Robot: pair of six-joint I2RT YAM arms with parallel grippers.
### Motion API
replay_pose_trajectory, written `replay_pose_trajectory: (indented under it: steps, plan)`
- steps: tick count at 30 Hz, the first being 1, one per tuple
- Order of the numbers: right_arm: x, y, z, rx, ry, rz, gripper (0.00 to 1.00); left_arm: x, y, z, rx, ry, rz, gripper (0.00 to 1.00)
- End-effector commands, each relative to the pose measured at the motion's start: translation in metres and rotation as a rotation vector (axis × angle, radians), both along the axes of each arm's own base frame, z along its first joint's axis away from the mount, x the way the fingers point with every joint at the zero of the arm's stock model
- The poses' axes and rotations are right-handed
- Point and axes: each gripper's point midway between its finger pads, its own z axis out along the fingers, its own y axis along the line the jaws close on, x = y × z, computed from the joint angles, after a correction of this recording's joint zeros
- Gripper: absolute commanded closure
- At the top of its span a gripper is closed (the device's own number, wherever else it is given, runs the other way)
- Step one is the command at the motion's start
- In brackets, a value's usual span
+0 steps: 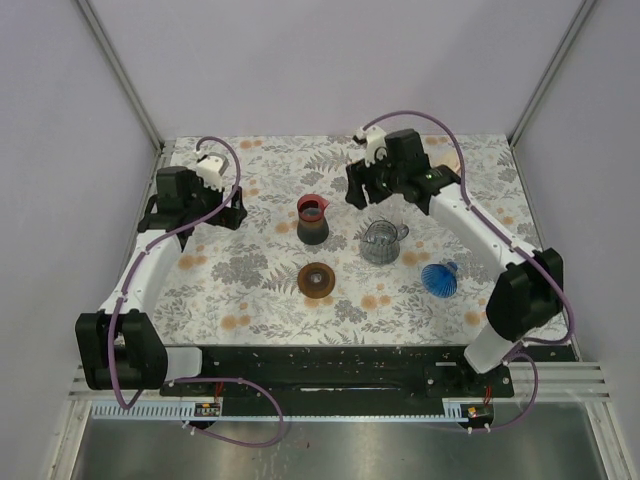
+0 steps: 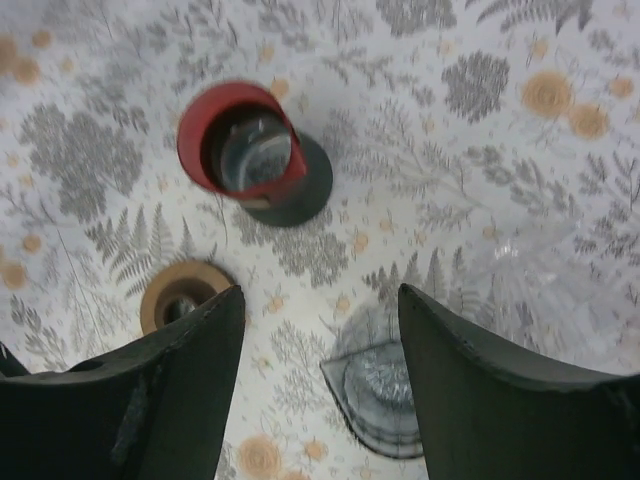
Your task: Place the coffee filter in the dripper
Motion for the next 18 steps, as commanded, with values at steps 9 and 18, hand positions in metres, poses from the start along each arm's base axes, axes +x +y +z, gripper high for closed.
replay_pose_trajectory:
  steps: [9,18]
  plan:
    - [0.069,0.085,0.018,0.105,-0.018,0.059,0.33,-0.014,0.011,0.003,0.01,0.086,0.077,0.05]
    - [0.062,0.109,-0.04,0.038,0.086,0.164,0.35,-0.013,0.01,-0.003,0.002,0.108,0.075,0.05]
